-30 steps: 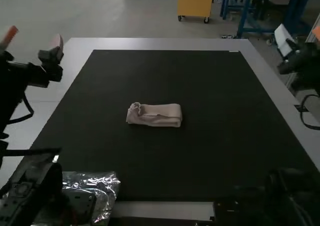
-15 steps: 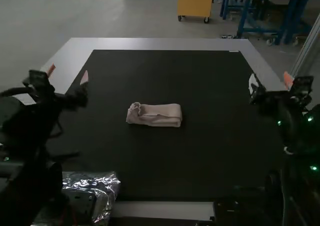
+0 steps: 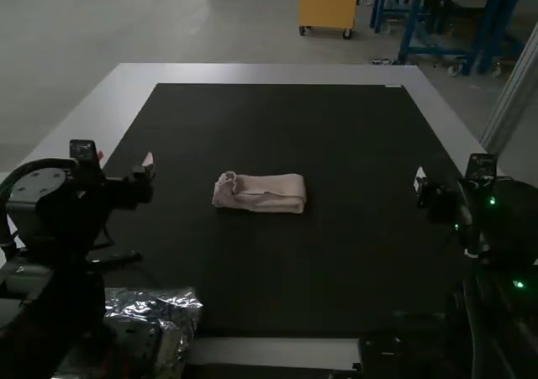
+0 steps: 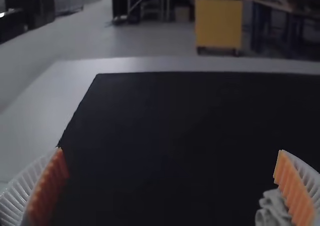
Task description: Fold the towel.
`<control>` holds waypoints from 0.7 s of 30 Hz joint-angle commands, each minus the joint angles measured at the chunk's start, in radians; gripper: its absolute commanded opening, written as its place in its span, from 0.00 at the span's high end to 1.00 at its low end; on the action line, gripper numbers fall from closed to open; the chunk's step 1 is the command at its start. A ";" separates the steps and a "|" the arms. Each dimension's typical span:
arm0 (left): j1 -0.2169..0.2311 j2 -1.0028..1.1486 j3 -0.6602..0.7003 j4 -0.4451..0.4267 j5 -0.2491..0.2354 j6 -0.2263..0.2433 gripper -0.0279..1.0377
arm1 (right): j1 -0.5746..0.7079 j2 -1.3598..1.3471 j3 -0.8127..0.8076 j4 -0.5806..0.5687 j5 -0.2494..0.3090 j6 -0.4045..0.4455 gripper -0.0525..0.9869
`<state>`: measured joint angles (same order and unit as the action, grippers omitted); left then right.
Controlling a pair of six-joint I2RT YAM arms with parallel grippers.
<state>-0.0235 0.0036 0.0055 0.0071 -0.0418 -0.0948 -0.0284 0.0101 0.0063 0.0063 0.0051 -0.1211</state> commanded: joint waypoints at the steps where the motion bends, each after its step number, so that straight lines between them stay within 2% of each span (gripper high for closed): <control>1: 0.010 -0.004 -0.006 0.004 -0.020 -0.029 0.06 | -0.010 -0.009 -0.006 0.001 0.012 -0.011 0.07; 5: 0.010 -0.004 -0.007 0.004 -0.020 -0.028 0.06 | -0.010 -0.010 -0.006 -0.002 -0.004 -0.011 0.07; 8: 0.010 -0.004 -0.006 0.004 -0.020 -0.029 0.06 | -0.010 -0.009 -0.006 -0.012 -0.042 -0.011 0.07; 21: 0.010 -0.004 -0.006 0.004 -0.020 -0.028 0.06 | -0.008 -0.009 -0.006 -0.012 -0.043 -0.011 0.07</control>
<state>-0.0235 0.0036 0.0055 0.0071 -0.0532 -0.1139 -0.0284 0.0097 0.0063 0.0010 -0.0185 -0.1246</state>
